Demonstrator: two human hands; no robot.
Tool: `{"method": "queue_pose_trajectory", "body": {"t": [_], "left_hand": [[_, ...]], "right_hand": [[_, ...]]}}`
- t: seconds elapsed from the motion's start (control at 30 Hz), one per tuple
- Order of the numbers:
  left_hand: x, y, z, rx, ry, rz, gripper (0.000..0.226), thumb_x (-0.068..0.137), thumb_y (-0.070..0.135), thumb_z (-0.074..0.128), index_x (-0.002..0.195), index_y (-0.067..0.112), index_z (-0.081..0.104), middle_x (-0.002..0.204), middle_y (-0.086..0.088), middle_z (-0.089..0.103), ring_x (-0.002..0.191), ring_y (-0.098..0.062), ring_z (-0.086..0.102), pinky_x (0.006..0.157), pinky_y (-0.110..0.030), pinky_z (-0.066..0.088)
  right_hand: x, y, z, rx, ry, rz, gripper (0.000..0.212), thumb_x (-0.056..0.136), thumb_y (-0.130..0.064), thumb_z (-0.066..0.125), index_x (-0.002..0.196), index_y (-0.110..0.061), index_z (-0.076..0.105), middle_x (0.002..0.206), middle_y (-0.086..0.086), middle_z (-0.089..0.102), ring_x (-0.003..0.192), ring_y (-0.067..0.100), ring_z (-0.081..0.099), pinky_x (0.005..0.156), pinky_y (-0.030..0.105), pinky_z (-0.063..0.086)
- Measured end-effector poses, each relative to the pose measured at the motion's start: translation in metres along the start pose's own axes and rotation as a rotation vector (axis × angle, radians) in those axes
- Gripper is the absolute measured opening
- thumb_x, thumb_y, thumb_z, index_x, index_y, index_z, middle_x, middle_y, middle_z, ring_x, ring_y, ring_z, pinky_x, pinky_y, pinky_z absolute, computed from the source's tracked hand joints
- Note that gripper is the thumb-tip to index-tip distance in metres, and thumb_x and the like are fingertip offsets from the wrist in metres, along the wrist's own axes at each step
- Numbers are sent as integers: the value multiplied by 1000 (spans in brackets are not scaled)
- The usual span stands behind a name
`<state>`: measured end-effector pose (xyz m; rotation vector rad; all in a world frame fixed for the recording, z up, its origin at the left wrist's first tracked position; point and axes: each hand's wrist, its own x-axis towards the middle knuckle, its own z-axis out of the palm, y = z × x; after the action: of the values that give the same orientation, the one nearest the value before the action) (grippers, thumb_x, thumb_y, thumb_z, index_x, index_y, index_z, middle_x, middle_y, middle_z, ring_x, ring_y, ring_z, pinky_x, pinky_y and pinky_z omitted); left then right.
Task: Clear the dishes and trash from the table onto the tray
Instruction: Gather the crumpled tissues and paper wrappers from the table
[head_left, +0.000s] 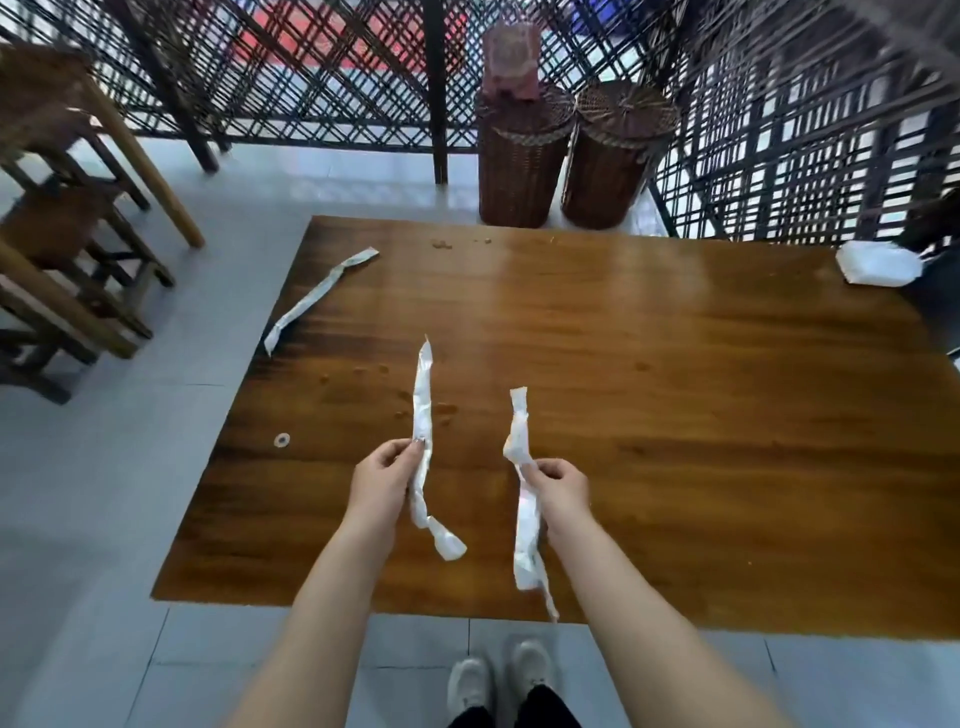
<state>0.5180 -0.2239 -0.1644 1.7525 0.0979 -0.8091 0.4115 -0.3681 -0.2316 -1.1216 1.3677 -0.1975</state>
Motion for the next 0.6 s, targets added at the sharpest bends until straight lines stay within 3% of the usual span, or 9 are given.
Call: {"method": "queue_pose_trajectory", "body": {"t": [0.1, 0.33, 0.43, 0.6], "left_hand": [[7, -6, -1, 1, -7, -23, 13, 95, 26, 57, 84, 25, 63, 92, -3, 66, 89, -20, 61, 85, -37, 52], [20, -19, -1, 13, -12, -61, 13, 95, 26, 56, 85, 23, 64, 92, -3, 66, 87, -18, 61, 79, -32, 51], [22, -25, 0, 14, -15, -69, 13, 95, 26, 56, 85, 23, 64, 91, -2, 66, 85, -16, 60, 72, -27, 49], [23, -34, 3, 40, -7, -88, 13, 96, 26, 55, 84, 26, 61, 92, 0, 64, 85, -14, 59, 70, -24, 49]], "right_hand": [[8, 25, 0, -87, 61, 23, 13, 87, -11, 67, 99, -10, 62, 100, 8, 67, 86, 21, 63, 73, 31, 51], [14, 43, 1, -296, 135, -62, 29, 87, -15, 68, 110, -14, 49, 103, 2, 58, 83, 17, 58, 58, 19, 45], [19, 47, 1, -375, 168, -93, 27, 89, -16, 66, 108, -16, 48, 108, 4, 60, 84, 17, 59, 61, 21, 48], [20, 48, 2, -565, 250, -167, 17, 93, -20, 60, 107, -11, 56, 108, 1, 52, 84, 16, 54, 59, 18, 40]]}}
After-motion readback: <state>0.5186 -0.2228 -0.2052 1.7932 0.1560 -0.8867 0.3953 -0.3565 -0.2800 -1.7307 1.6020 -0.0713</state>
